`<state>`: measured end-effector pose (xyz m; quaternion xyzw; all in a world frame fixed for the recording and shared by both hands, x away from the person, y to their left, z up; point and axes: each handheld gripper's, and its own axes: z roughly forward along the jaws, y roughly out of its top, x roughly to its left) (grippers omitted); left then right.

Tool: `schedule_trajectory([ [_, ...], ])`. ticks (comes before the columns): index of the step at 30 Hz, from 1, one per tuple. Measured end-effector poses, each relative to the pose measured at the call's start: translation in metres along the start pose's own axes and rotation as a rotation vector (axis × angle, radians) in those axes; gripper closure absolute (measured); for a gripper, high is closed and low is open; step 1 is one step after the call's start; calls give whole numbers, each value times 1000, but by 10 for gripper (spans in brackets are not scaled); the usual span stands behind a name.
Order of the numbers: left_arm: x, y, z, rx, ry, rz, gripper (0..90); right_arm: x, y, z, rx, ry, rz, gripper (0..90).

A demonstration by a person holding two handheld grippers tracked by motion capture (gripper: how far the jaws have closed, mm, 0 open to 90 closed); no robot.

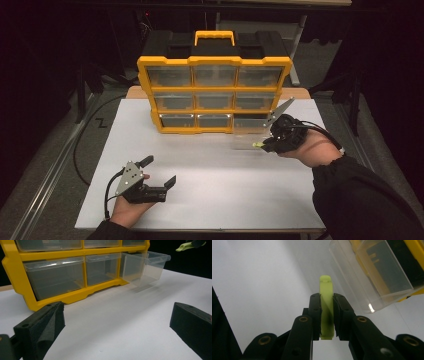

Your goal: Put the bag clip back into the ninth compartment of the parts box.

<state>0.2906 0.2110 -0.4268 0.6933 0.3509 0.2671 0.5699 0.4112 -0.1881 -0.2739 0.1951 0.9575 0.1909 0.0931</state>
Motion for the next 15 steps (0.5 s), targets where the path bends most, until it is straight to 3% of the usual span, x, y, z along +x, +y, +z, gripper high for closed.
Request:
schedule_trajectory([
  [15,0,0,-1,-5,0,-5,2,-11,15,4,4,-9,-1,800],
])
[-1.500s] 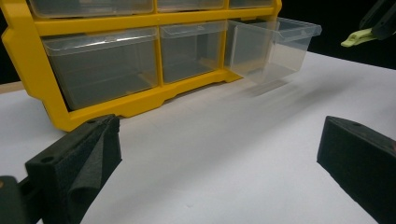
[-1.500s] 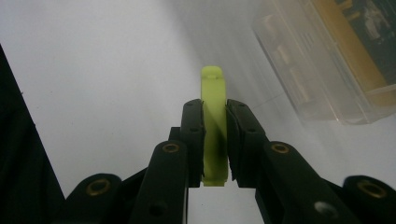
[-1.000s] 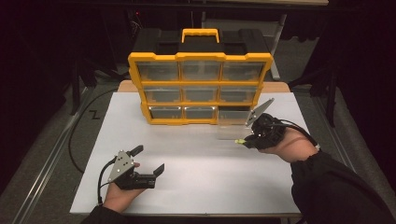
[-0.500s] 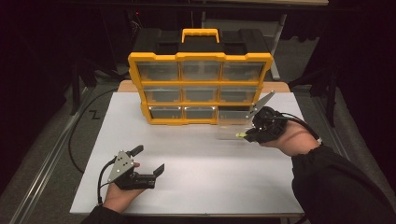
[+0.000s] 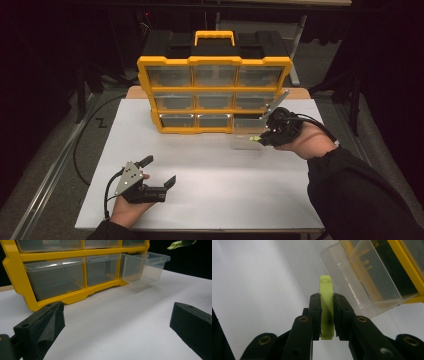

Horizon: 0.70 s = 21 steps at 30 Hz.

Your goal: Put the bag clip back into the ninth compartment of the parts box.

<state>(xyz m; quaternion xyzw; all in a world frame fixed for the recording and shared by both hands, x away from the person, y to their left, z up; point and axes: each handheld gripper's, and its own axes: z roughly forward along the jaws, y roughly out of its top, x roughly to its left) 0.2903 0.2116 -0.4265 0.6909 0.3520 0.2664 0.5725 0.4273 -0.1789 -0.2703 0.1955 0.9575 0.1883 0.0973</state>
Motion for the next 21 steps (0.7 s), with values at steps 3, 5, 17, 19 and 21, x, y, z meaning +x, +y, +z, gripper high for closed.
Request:
schedule_trajectory([
  [3,0,0,0,1,0,0,2,-2,3,3,4,-2,4,800],
  [5,0,0,0,2,-1,0,2,-3,5,4,3,-5,-3,800],
  [17,0,0,0,2,-2,1,2,-13,12,10,0,-17,10,800],
  [19,0,0,0,1,-1,0,2,-14,13,11,0,-20,10,800],
  [21,0,0,0,2,-1,1,2,-15,14,13,-6,-21,10,800],
])
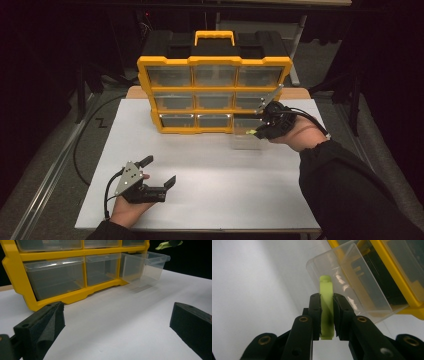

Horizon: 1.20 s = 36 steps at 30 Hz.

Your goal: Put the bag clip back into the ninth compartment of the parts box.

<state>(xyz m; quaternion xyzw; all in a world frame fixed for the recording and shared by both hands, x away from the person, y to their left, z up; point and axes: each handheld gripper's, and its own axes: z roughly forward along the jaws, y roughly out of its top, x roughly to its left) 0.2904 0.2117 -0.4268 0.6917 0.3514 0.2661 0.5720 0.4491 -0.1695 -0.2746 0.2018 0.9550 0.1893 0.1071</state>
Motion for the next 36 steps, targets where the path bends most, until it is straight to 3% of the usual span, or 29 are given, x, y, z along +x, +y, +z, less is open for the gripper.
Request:
schedule_trajectory([
  [22,1,0,-1,-3,0,-1,2,-20,13,14,-4,-39,18,800],
  [36,1,0,-1,-3,-1,-1,2,-25,15,20,10,-38,25,800],
])
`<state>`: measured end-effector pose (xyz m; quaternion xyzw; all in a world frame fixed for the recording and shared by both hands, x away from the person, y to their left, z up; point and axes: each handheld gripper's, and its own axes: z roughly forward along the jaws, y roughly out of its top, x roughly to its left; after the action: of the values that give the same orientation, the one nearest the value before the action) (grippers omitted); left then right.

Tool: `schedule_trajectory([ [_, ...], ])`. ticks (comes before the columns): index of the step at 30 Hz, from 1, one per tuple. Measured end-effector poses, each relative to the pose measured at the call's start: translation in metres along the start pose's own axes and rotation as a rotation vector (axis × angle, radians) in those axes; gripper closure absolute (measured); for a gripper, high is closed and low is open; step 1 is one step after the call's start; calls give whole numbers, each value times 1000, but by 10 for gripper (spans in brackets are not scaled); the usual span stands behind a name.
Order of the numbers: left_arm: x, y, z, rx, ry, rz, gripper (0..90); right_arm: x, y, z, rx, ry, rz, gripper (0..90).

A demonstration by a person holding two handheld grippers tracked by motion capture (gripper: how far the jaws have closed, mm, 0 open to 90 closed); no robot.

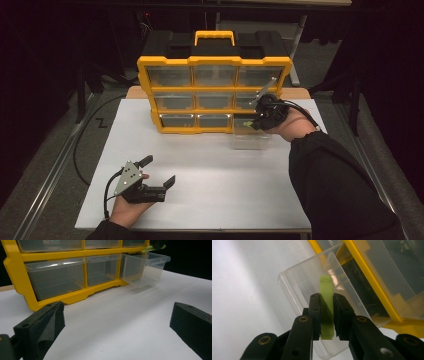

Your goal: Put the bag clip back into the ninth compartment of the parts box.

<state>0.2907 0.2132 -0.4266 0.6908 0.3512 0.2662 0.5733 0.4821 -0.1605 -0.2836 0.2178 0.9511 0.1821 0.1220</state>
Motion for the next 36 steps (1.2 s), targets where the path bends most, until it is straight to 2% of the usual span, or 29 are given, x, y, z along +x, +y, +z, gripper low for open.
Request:
schedule_trajectory([
  [15,0,0,-1,-3,-2,-1,2,0,1,16,-1,12,-6,799],
  [24,0,0,-1,-3,-2,0,2,-2,-3,25,22,15,4,799],
  [36,0,0,-1,-5,-2,0,2,-1,-2,25,22,13,0,799],
])
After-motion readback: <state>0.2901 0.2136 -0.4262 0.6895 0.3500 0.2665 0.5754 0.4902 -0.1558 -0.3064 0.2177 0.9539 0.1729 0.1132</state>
